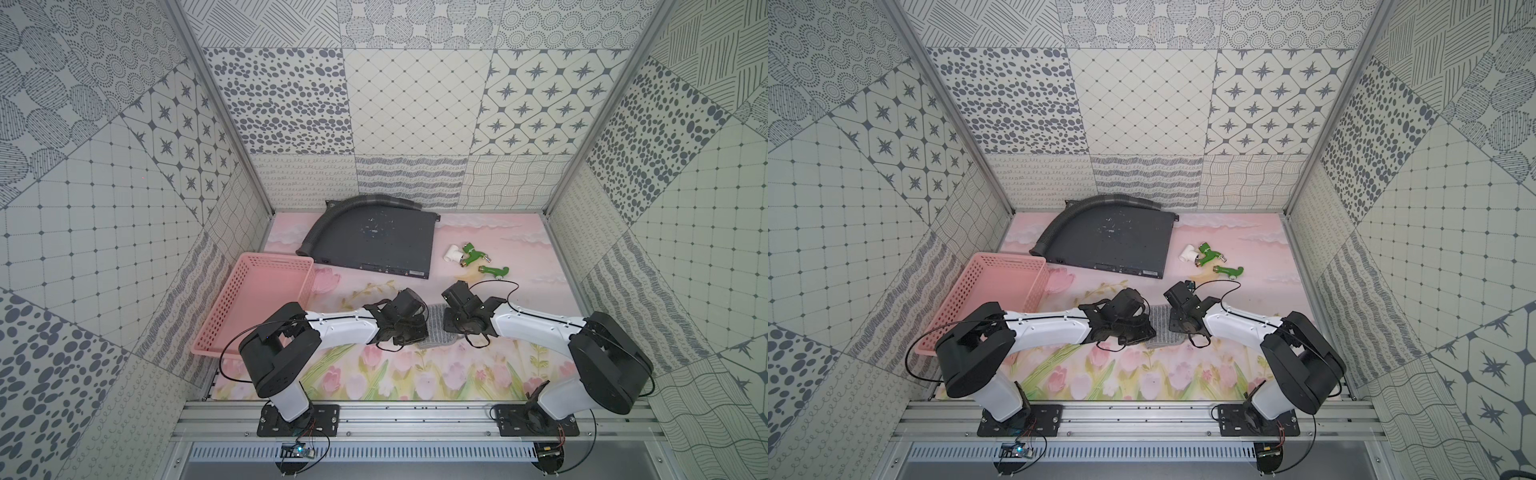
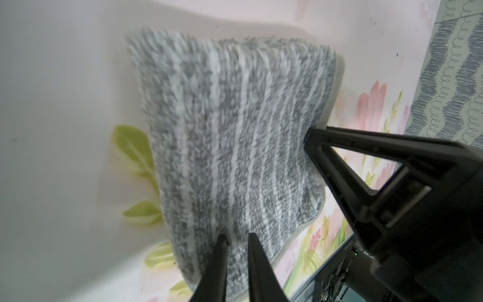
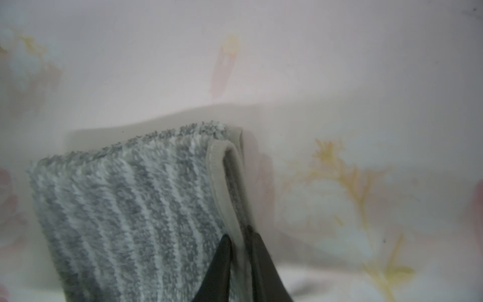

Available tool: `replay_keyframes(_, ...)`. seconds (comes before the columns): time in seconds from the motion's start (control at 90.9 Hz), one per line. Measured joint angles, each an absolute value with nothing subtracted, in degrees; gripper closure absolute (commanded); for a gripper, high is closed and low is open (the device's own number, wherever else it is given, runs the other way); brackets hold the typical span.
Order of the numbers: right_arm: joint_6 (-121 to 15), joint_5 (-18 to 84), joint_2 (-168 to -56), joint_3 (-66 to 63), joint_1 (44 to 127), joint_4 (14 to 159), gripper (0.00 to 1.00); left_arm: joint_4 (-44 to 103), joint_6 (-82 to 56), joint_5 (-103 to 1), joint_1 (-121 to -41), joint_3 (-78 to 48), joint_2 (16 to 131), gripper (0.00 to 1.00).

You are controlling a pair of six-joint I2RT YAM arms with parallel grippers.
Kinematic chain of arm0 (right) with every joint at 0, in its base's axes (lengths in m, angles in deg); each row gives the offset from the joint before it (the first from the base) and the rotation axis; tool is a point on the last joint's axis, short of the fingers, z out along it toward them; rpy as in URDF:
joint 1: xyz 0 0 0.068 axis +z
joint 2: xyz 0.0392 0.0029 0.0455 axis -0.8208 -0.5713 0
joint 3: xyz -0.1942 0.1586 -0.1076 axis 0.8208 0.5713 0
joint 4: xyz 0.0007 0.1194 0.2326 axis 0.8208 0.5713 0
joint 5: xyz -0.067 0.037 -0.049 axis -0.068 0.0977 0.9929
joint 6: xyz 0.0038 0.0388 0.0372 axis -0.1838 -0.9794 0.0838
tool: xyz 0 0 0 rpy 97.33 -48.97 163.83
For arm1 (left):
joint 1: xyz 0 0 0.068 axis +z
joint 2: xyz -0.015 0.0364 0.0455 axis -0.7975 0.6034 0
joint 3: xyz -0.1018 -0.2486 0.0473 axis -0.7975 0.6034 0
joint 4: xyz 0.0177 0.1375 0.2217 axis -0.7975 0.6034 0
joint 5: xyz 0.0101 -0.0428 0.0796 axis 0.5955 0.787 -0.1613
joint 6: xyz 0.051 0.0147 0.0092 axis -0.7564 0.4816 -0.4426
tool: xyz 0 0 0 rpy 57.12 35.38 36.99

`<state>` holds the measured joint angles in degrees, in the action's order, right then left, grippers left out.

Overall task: Fold the square dishcloth
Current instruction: Smooth out the cleaning item at the center of the board.

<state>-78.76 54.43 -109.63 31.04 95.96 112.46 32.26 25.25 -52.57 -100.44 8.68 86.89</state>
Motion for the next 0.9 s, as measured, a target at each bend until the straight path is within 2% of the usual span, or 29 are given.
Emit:
replay_keyframes(0.253, -79.00, 54.56, -103.60, 31.04, 96.46, 114.93, 0.74, 27.91, 27.00, -49.77, -100.44, 9.65, 89.62, 0.84)
replay_keyframes(0.418, -80.57, 54.47, -101.06, 31.13, 98.80, 116.18, 0.78, 25.97, 27.46, -48.89, -100.44, 9.60, 90.78, 0.84)
replay_keyframes(0.902, -85.16, 52.99, -101.89, 35.85, 101.03, 117.23, 0.81, 24.17, 27.68, -48.04, -100.44, 9.69, 91.50, 0.84)
